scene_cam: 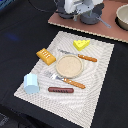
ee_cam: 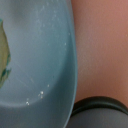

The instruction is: Interact with the objects in diverse but meaningful ways.

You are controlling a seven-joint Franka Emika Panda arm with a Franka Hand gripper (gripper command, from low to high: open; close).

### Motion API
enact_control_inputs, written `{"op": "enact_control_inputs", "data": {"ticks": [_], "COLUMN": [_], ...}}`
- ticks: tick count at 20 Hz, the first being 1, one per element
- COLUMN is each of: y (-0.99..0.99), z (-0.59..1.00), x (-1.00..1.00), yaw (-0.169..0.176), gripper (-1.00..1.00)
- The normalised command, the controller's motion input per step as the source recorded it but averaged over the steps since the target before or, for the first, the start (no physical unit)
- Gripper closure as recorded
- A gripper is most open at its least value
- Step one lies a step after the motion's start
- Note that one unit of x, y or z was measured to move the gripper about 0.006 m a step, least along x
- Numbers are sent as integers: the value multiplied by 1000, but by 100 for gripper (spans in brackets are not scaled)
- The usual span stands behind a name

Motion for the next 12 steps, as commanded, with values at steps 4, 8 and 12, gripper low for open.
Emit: {"op": "enact_control_inputs", "data": {"ticks": [4, 8, 12], "y": [154, 169, 176], "z": [-87, -56, -56], "x": [0, 0, 0], "yaw": [0, 0, 0], "gripper": [100, 100, 100]}}
